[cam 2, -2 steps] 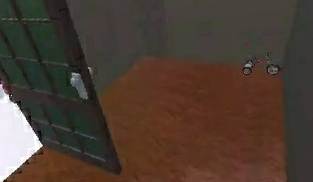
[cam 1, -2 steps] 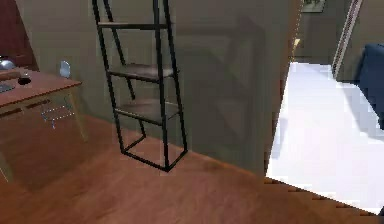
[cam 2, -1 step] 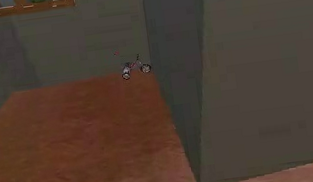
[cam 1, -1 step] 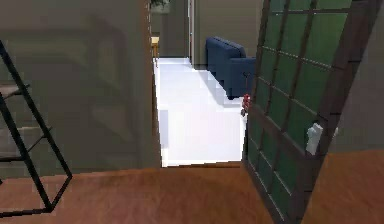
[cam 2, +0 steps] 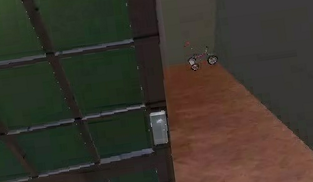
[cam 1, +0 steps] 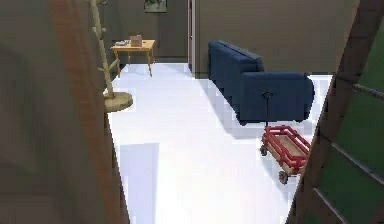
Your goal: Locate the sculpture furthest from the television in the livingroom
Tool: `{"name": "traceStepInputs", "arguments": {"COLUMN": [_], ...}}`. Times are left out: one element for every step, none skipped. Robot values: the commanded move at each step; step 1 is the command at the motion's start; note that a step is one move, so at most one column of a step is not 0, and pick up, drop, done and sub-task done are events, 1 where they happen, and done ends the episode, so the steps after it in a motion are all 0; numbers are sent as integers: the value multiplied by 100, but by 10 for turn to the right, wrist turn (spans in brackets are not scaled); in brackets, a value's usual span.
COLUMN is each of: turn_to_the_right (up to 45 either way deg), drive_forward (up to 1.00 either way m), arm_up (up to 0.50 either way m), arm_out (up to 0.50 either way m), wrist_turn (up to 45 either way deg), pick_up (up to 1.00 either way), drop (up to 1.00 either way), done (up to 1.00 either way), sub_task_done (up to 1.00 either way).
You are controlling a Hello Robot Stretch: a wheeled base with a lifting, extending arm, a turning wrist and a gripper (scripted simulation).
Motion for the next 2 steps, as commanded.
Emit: {"name": "traceStepInputs", "arguments": {"turn_to_the_right": [30, 0], "drive_forward": [0, 80], "arm_up": [0, 0], "arm_out": [0, 0], "wrist_turn": [0, 0], "pick_up": [0, 0], "drop": [0, 0], "done": [0, 0], "sub_task_done": [0, 0]}}
